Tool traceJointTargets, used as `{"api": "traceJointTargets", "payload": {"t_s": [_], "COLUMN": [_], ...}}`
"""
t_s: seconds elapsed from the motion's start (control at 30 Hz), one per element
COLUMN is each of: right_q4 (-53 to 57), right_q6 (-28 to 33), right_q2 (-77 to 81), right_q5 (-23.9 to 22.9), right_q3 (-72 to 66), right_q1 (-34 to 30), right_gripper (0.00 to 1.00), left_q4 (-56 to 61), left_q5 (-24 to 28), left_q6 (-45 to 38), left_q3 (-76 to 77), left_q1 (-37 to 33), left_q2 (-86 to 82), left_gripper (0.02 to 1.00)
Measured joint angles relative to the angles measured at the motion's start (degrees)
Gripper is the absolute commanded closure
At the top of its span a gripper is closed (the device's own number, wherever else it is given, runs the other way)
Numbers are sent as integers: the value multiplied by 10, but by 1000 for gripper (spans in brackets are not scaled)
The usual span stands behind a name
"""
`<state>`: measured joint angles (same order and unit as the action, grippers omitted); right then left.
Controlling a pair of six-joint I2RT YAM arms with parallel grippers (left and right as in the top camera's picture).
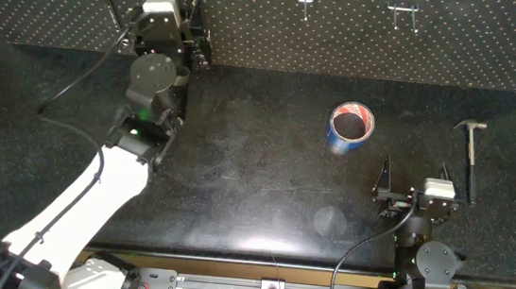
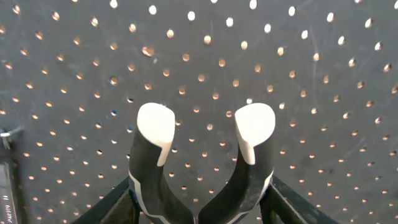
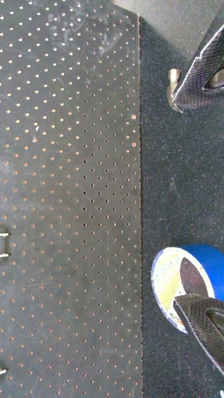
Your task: Place Tools Onto Pegboard
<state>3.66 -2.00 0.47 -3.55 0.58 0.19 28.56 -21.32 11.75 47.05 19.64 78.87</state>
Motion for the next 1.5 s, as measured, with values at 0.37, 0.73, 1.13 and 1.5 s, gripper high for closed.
{"api": "traceJointTargets", "payload": {"t_s": [0.37,0.73,1.13,1.5], "right_q4": [0,0,0,0], "right_q6": [0,0,0,0], "right_q2": [0,0,0,0], "right_q5": [0,0,0,0], "right_q3": [0,0,0,0], "right_q1": [0,0,0,0], "right_gripper": [25,25,25,25], "left_q4": [28,-155,-159,-324], "left_q5": [4,8,297,192], "left_q6": [0,0,-42,-68], "left_q3": [0,3,-372,-466], "left_q1": [0,-7,-205,-139], "left_q2": [78,49,-740,-779], "left_gripper": [989,25,25,25]}}
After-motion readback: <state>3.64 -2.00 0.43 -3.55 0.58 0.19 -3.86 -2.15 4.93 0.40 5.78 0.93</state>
